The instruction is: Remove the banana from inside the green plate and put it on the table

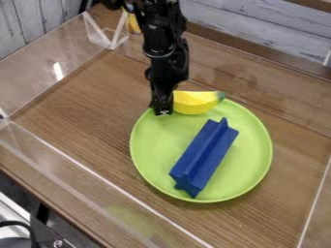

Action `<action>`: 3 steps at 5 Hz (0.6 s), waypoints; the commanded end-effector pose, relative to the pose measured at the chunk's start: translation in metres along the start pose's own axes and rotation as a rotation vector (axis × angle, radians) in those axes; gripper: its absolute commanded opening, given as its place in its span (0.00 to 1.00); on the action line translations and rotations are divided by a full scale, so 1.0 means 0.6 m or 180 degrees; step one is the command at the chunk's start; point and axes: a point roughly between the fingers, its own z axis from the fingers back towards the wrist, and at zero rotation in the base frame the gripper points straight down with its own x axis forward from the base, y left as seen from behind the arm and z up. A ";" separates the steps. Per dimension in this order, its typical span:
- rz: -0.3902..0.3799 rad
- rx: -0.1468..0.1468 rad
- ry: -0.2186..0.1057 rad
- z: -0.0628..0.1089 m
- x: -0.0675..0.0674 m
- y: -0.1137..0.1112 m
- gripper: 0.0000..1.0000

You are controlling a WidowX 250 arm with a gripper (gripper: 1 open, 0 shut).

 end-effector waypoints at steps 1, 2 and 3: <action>0.0041 0.0261 -0.0105 0.046 -0.002 0.028 0.00; 0.0060 0.0264 -0.0085 0.051 -0.010 0.034 0.00; 0.0085 0.0273 -0.0062 0.058 -0.021 0.041 0.00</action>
